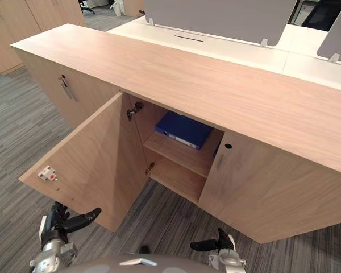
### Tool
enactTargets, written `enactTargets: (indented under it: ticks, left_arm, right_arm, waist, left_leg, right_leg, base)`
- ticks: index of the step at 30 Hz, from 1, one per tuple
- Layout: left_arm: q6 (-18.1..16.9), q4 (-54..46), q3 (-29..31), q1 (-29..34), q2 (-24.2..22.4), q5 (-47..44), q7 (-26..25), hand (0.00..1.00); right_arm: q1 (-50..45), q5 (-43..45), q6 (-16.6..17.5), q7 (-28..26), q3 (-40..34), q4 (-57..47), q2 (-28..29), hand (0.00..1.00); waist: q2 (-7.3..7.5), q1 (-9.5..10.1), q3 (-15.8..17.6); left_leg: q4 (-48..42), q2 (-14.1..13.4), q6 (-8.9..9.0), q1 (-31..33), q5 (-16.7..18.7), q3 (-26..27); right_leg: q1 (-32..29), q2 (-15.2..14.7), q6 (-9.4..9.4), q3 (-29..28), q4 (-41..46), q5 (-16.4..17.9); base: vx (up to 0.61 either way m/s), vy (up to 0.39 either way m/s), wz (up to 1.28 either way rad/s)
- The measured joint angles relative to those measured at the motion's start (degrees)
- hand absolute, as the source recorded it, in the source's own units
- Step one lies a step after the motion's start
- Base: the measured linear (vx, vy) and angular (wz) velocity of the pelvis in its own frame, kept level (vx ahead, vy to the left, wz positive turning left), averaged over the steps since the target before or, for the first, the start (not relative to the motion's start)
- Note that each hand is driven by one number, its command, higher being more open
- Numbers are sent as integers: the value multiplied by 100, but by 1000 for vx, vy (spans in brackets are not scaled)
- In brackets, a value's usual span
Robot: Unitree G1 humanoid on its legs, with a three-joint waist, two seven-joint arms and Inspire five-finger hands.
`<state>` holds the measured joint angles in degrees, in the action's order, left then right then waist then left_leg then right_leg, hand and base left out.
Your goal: Walk over to the cabinet, pick up the folder, carry it to the office cabinet, place the folder inside the office cabinet, then close the office cabinet door
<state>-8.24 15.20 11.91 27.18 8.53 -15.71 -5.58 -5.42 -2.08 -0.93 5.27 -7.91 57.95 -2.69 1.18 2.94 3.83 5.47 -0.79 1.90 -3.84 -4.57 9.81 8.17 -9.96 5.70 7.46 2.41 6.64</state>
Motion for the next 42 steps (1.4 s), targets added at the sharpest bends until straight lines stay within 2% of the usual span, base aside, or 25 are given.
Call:
enactTargets:
  ticks: [9, 13, 20, 26, 29, 32, 42]
  left_arm:
    - [289, 151, -805, 274, 0, -8, 125, 100]
    - [333, 333, -1488, 248, 15, 67, 338, 100]
    - [385, 894, -2612, -805, -56, 523, 715, 100]
    - [380, 1266, -2744, -1665, -280, 749, 549, 100]
    - [384, 1641, -2728, -2163, -280, 752, 235, 100]
    - [389, 1892, -2623, -2495, -265, 755, -24, 100]
    - [478, 2395, -2159, -3066, -12, 738, -458, 100]
  right_arm:
    - [-53, 3, 28, 14, 1, -106, 12, 100]
    - [-45, 2, 30, 33, 1, -106, 19, 100]
    - [1, 9, 44, 137, 2, -174, 60, 100]
    - [-4, 67, 43, 206, 7, -173, 88, 100]
    - [8, 226, 44, 259, 0, -127, 80, 100]
    - [20, 228, 45, 287, 3, -85, 78, 100]
    - [56, 229, 38, 298, -3, -77, 81, 100]
  waist:
    - [-14, -31, 0]
    - [-24, -108, -7]
    - [-28, -390, -39]
    - [-22, -563, -106]
    - [-48, -684, -153]
    - [-33, -696, -161]
    - [36, -891, -188]
  left_leg:
    - [-4, 9, -26, 140, 0, 96]
    - [-5, -9, -56, 141, -20, 180]
    - [-4, -66, -30, 58, 36, 531]
    - [-2, -94, -25, -31, 65, 691]
    - [-2, -110, -8, -59, 93, 757]
    - [-2, -143, 28, -91, 125, 843]
    - [-12, -189, 94, -120, 229, 1059]
  right_leg:
    - [-218, -10, 93, -126, 28, -48]
    - [-281, 2, 88, -216, 49, -64]
    - [-371, 53, 32, -574, -35, -183]
    - [-304, 85, 26, -702, -197, -291]
    - [-302, 102, 11, -763, -225, -299]
    - [-298, 136, -20, -832, -268, -320]
    - [-319, 180, -70, -1019, -398, -388]
  base:
    - [-7, 3, -5]
    - [-18, 4, -11]
    - [-22, 12, -27]
    - [2, 4, -16]
    - [10, -4, -11]
    - [2, -9, -13]
    - [6, -9, -12]
